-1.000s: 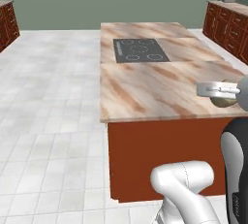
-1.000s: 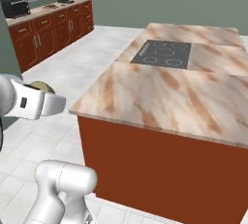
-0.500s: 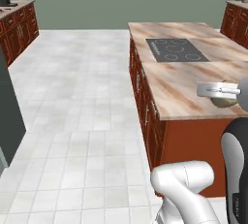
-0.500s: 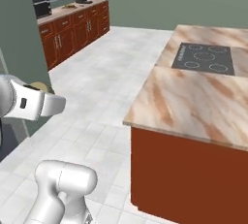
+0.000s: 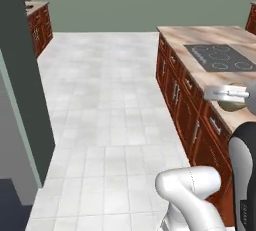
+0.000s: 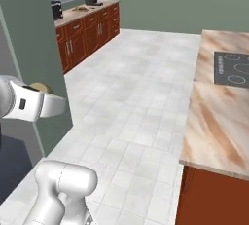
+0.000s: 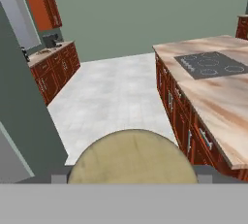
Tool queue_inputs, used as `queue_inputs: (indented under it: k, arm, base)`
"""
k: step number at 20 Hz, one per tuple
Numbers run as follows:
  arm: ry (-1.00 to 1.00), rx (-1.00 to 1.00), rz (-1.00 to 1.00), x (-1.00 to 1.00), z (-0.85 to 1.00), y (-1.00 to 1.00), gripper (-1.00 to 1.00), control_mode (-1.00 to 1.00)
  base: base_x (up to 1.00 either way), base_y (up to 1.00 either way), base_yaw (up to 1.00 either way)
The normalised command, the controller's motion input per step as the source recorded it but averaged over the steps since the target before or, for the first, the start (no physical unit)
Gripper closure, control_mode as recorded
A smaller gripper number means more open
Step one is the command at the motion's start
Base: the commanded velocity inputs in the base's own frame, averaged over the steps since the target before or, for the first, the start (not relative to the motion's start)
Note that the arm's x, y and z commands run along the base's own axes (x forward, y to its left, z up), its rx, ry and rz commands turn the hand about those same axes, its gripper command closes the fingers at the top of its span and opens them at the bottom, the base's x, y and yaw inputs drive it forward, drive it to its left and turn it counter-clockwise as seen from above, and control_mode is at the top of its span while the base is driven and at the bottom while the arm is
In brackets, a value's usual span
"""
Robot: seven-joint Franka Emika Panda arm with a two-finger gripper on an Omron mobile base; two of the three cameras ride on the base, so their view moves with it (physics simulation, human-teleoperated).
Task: Retrieve the sausage and cheese from the fridge and place them on the cutting board on the counter.
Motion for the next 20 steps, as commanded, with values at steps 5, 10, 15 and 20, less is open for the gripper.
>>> queue_inputs:
  k: [5, 10, 15, 20]
  arm:
    - [0.0, 0.0, 0.0, 0.0, 0.0, 0.0, 1.0, 1.0]
    - [0.0, 0.0, 0.0, 0.0, 0.0, 0.0, 1.0, 1.0]
    - [0.0, 0.0, 0.0, 0.0, 0.0, 0.0, 1.0, 1.0]
    - [0.0, 0.0, 0.0, 0.0, 0.0, 0.0, 1.0, 1.0]
  base:
    - [1.0, 0.92, 0.0]
    - [1.0, 0.37, 0.0]
    - [1.0, -0.2, 0.0]
    - [1.0, -0.44, 0.01]
